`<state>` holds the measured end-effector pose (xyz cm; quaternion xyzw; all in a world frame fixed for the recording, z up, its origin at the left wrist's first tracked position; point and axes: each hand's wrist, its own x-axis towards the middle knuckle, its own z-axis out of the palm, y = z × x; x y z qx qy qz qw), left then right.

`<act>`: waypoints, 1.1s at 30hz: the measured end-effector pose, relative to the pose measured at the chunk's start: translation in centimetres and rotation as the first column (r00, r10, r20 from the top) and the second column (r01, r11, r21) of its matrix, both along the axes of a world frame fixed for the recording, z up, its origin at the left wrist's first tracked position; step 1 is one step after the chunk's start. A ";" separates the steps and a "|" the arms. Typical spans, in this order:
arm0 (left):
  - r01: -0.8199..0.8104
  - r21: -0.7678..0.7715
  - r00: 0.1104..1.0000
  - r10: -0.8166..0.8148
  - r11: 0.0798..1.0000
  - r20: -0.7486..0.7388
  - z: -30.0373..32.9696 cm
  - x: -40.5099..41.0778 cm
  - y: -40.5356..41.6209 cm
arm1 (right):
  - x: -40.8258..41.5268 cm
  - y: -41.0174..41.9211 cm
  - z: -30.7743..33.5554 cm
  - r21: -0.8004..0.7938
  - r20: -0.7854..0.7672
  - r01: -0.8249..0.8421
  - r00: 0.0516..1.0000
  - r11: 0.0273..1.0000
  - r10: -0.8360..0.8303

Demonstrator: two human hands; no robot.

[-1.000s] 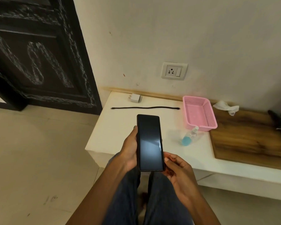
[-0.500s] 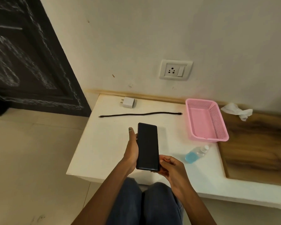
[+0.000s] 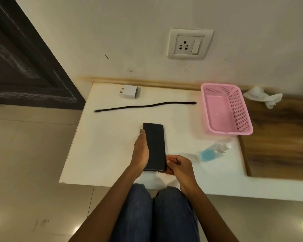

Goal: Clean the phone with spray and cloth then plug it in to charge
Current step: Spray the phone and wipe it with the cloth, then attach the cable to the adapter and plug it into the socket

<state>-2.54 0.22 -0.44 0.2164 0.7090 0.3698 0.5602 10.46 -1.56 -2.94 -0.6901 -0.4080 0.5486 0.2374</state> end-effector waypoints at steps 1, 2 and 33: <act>0.001 -0.004 1.000 -0.001 1.000 0.007 -0.2 -0.1 0.0 | 0.2 -0.2 -0.2 0.019 0.052 -0.029 0.998 0.999 0.028; -0.005 -0.011 1.000 0.006 1.000 0.019 -0.3 -0.2 0.1 | 0.2 -0.1 -0.3 0.036 0.106 -0.058 0.993 0.998 0.054; -0.051 0.092 0.992 0.040 0.994 0.116 -2.1 -0.8 -0.4 | 7.0 -3.5 0.2 0.258 0.368 0.030 0.921 0.966 -0.127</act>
